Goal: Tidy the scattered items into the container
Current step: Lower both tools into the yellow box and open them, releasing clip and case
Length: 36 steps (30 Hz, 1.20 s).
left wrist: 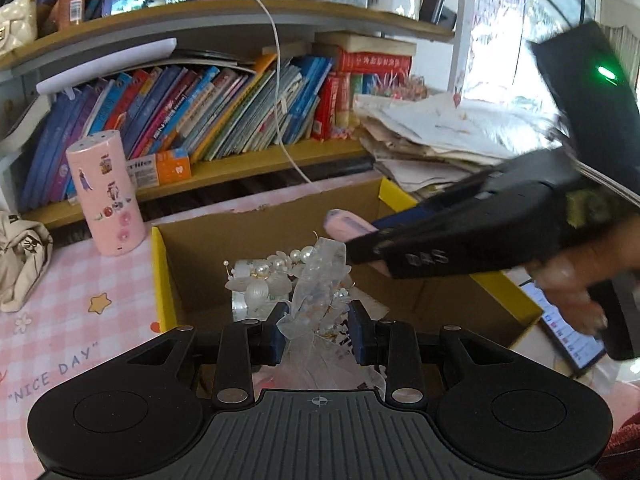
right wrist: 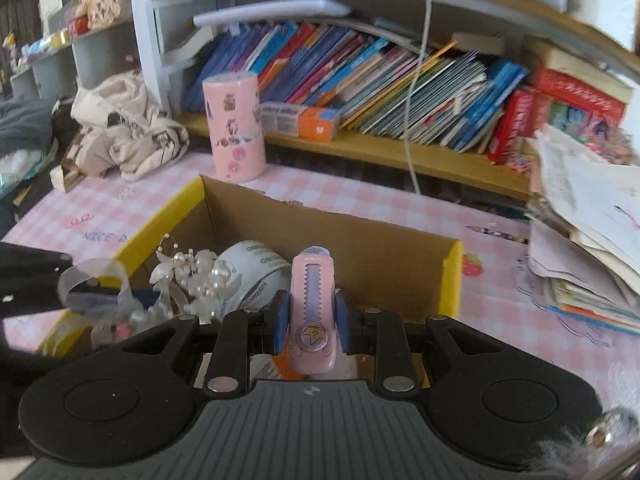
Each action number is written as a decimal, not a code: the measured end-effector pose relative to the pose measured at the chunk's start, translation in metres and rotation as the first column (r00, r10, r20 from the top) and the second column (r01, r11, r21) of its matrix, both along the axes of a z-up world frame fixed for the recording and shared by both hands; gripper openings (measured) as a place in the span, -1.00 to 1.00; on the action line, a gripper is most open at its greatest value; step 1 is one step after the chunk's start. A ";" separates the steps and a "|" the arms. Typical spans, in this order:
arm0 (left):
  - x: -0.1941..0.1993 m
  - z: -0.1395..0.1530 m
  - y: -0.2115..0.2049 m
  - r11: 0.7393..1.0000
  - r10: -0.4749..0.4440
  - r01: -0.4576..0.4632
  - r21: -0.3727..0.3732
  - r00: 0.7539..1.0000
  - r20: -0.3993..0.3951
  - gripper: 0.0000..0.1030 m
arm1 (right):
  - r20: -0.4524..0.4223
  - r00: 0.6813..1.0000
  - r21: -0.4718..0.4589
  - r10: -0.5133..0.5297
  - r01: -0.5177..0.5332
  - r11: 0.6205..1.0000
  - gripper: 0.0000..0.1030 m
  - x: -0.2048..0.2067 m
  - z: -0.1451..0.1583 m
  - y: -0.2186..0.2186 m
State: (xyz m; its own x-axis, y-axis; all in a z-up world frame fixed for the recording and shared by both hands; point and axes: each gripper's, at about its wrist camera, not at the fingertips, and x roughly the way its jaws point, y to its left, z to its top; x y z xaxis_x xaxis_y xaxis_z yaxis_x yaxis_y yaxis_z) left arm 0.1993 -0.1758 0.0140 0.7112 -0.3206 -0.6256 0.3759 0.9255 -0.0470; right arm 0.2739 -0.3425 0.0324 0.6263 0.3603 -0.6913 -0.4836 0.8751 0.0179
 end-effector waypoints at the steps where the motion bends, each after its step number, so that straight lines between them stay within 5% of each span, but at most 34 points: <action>1: 0.002 -0.001 -0.001 1.000 0.004 -0.004 0.009 1.000 -0.005 -0.41 | -0.007 1.000 -0.006 0.008 -0.008 1.000 -0.55 0.006 -0.002 0.002; 15: 0.023 -0.014 -0.004 0.998 0.036 -0.032 0.047 0.997 -0.073 -0.25 | -0.133 0.987 -0.034 0.088 -0.093 0.995 -0.55 0.057 -0.028 0.018; 18: 0.023 -0.016 -0.006 0.997 0.045 -0.040 0.065 0.996 -0.074 0.01 | -0.148 0.984 -0.033 0.094 -0.100 0.994 -0.53 0.060 -0.031 0.021; 21: 0.018 -0.013 -0.009 0.995 0.048 -0.043 0.091 0.998 -0.050 0.52 | -0.144 0.984 -0.019 0.102 -0.106 0.994 -0.24 0.060 -0.031 0.021; 24: 0.013 -0.009 -0.015 0.992 0.036 -0.033 0.123 0.999 -0.015 0.72 | -0.128 0.986 -0.004 0.104 -0.105 0.994 -0.06 0.058 -0.028 0.021; 28: 0.006 -0.004 -0.021 0.987 0.034 -0.037 0.157 0.999 0.022 0.82 | -0.097 0.991 0.025 0.093 -0.091 0.996 0.37 0.051 -0.020 0.016; 36: -0.015 0.010 -0.021 0.990 0.058 -0.068 0.126 0.995 0.080 0.92 | -0.046 0.995 0.056 0.093 -0.091 0.994 0.69 0.027 -0.007 0.007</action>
State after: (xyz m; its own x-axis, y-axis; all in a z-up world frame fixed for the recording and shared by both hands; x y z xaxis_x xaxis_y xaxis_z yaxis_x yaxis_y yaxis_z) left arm 0.1847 -0.1965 0.0242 0.7743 -0.1944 -0.6022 0.3145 0.9440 0.0997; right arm 0.3007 -0.3357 0.0252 0.5552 0.4522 -0.6981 -0.5594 0.8241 0.0889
